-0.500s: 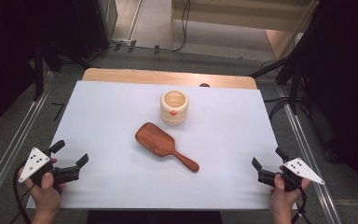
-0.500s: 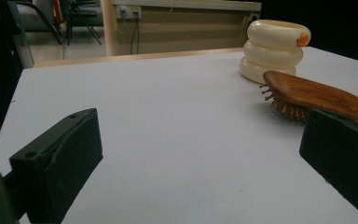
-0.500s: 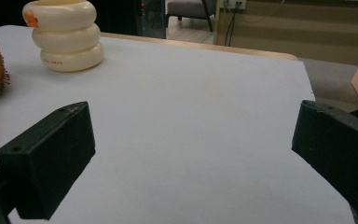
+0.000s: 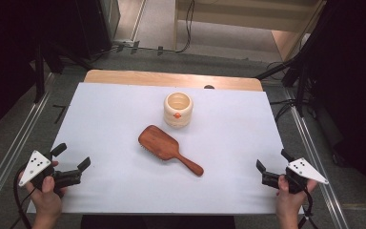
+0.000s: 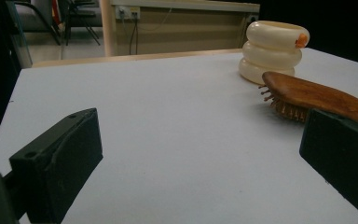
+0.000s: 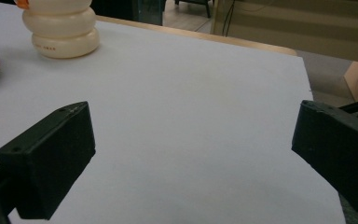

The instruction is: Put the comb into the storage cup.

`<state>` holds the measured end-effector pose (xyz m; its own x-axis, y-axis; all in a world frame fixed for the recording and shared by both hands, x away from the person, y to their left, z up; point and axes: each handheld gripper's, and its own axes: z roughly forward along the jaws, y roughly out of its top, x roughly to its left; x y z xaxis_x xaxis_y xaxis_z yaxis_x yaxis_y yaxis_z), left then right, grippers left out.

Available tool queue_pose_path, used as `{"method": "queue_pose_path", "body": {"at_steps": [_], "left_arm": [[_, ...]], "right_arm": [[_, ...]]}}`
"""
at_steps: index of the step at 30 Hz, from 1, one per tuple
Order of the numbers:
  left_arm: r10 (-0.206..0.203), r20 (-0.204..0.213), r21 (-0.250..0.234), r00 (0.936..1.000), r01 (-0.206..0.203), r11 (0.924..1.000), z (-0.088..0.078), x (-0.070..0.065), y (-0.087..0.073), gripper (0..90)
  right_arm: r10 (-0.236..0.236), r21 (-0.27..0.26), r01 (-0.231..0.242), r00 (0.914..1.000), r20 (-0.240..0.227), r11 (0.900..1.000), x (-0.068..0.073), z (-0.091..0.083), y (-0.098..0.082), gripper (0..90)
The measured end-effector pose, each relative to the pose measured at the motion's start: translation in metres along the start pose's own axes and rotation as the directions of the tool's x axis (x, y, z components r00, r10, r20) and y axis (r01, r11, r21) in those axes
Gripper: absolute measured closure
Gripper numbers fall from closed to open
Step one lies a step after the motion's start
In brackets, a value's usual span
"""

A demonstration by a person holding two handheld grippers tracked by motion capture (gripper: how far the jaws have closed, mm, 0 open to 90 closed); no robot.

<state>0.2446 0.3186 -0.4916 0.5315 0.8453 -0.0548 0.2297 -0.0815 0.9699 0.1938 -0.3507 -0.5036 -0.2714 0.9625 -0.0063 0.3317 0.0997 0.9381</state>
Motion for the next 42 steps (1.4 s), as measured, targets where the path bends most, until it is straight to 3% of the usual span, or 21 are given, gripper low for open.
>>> {"method": "queue_pose_path", "body": {"at_steps": [2,5,8,13,19,42], "left_arm": [[0.001,0.004,-0.003,1.0,-0.001,1.0,0.0,0.0,0.0,0.0],[-0.001,0.001,-0.004,1.0,0.001,1.0,0.001,0.0,0.0,0.0],[-0.006,-0.002,-0.007,1.0,0.006,1.0,0.001,0.001,0.0,0.0],[-0.004,-0.004,-0.006,1.0,0.004,1.0,0.001,0.001,0.0,0.0],[0.001,-0.003,-0.004,1.0,-0.001,1.0,0.001,-0.001,0.0,0.0],[0.029,0.011,0.004,0.9995,-0.029,0.9996,0.002,-0.003,0.0,0.0]], "right_arm": [[0.01,0.004,-0.01,0.9999,-0.01,1.0,0.001,0.001,0.002,0.0],[-0.014,0.013,0.014,0.9998,-0.016,1.0,0.006,0.001,0.009,0.0],[0.013,0.012,-0.012,0.9993,-0.037,1.0,0.008,0.0,0.017,0.0],[0.005,0.019,-0.004,0.9986,-0.053,1.0,0.011,0.002,0.029,0.0],[-0.051,0.042,0.056,0.9938,-0.098,0.998,0.026,0.005,0.046,0.0],[-0.103,0.087,0.121,0.9761,-0.192,0.989,0.053,0.021,0.079,0.0]]}}
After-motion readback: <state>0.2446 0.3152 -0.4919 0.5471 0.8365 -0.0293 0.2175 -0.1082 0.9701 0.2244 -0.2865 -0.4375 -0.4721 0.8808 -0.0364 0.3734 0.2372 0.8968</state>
